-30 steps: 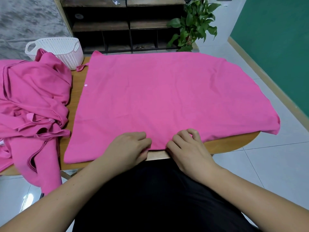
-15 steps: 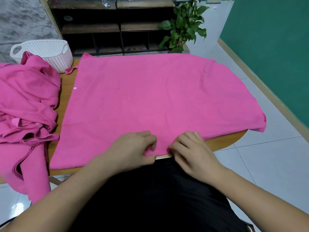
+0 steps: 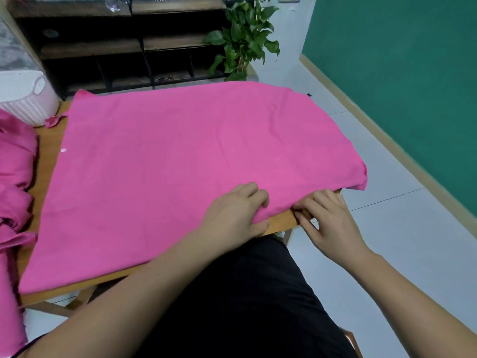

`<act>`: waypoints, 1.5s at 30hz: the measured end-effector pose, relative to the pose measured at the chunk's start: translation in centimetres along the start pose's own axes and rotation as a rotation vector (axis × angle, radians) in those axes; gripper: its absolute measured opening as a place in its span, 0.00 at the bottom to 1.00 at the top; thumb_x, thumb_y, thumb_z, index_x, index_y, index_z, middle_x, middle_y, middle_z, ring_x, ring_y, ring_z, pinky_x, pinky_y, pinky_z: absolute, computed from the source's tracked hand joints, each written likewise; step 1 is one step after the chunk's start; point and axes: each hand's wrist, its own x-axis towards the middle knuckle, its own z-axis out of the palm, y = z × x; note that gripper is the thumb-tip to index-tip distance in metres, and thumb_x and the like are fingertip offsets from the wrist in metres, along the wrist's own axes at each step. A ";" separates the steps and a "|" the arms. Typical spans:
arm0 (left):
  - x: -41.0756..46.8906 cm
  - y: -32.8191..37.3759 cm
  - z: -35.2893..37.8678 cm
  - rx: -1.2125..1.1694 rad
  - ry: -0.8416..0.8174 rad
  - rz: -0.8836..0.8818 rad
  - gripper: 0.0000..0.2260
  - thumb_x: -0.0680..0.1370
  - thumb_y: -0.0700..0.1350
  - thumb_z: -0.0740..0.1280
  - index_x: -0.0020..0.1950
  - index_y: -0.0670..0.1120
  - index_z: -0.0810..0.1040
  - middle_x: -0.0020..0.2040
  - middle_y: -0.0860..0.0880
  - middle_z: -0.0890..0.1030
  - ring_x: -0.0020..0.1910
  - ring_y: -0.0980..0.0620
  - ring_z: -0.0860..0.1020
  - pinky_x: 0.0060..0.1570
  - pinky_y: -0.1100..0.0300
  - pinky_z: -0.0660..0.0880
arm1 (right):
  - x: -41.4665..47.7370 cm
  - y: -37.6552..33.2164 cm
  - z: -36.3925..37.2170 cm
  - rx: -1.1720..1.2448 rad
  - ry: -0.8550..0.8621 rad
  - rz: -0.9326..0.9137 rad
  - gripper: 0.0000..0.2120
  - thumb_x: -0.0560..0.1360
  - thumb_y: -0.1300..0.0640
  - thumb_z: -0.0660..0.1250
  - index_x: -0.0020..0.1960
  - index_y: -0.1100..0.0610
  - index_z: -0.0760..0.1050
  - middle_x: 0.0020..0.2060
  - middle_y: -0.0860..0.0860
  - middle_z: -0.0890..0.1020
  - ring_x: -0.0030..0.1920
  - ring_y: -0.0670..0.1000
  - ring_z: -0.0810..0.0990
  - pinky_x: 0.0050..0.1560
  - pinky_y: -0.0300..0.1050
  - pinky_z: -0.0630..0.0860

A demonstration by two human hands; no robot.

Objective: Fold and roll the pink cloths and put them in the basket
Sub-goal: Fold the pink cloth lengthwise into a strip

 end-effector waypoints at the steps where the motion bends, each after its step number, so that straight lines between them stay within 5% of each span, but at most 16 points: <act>1: 0.4 0.2 0.5 -0.002 0.009 -0.006 0.14 0.77 0.59 0.70 0.58 0.54 0.74 0.53 0.56 0.72 0.55 0.53 0.72 0.44 0.57 0.65 | -0.1 0.3 0.1 -0.003 0.008 0.018 0.04 0.80 0.57 0.73 0.54 0.53 0.81 0.46 0.45 0.75 0.49 0.53 0.73 0.51 0.49 0.66; 8: 1.5 -0.2 2.5 -0.170 0.073 -0.129 0.02 0.80 0.49 0.69 0.48 0.53 0.78 0.44 0.56 0.77 0.45 0.54 0.76 0.45 0.54 0.74 | 0.4 2.1 0.7 -0.001 0.081 0.144 0.07 0.81 0.51 0.72 0.58 0.51 0.80 0.51 0.44 0.78 0.52 0.53 0.73 0.54 0.52 0.69; 14: 2.8 -1.4 1.8 -0.426 0.080 -0.313 0.04 0.80 0.48 0.72 0.45 0.54 0.81 0.36 0.57 0.82 0.36 0.60 0.78 0.36 0.68 0.68 | 0.8 4.7 0.9 0.005 0.149 0.296 0.09 0.82 0.53 0.70 0.62 0.49 0.78 0.53 0.42 0.81 0.55 0.53 0.75 0.58 0.57 0.69; 22: 2.7 -1.5 2.3 -0.361 0.180 -0.271 0.08 0.78 0.46 0.75 0.47 0.55 0.77 0.39 0.57 0.79 0.38 0.59 0.77 0.40 0.60 0.74 | 1.5 7.1 0.6 -0.155 0.167 0.195 0.02 0.82 0.56 0.70 0.51 0.54 0.81 0.46 0.49 0.77 0.49 0.58 0.73 0.50 0.59 0.68; 31: 1.9 -1.0 3.2 -0.140 0.237 -0.119 0.02 0.82 0.48 0.69 0.53 0.53 0.81 0.51 0.59 0.72 0.48 0.59 0.75 0.41 0.55 0.77 | 2.0 7.1 -0.8 -0.104 0.009 0.106 0.04 0.83 0.49 0.69 0.55 0.48 0.80 0.49 0.44 0.76 0.50 0.52 0.72 0.52 0.54 0.67; 37: 1.8 -1.0 3.1 -0.151 0.190 -0.083 0.09 0.78 0.57 0.71 0.54 0.54 0.80 0.52 0.60 0.71 0.54 0.58 0.73 0.46 0.56 0.77 | 2.9 7.2 -0.4 -0.140 -0.030 0.116 0.04 0.84 0.59 0.65 0.52 0.52 0.76 0.48 0.46 0.73 0.50 0.55 0.70 0.52 0.54 0.66; 45: 2.1 0.4 2.3 -0.236 0.209 -0.112 0.05 0.77 0.49 0.75 0.45 0.54 0.79 0.47 0.59 0.72 0.51 0.56 0.72 0.48 0.57 0.75 | 2.0 6.1 -3.5 -0.194 -0.005 0.093 0.06 0.83 0.66 0.63 0.53 0.55 0.72 0.53 0.48 0.73 0.51 0.56 0.69 0.51 0.53 0.66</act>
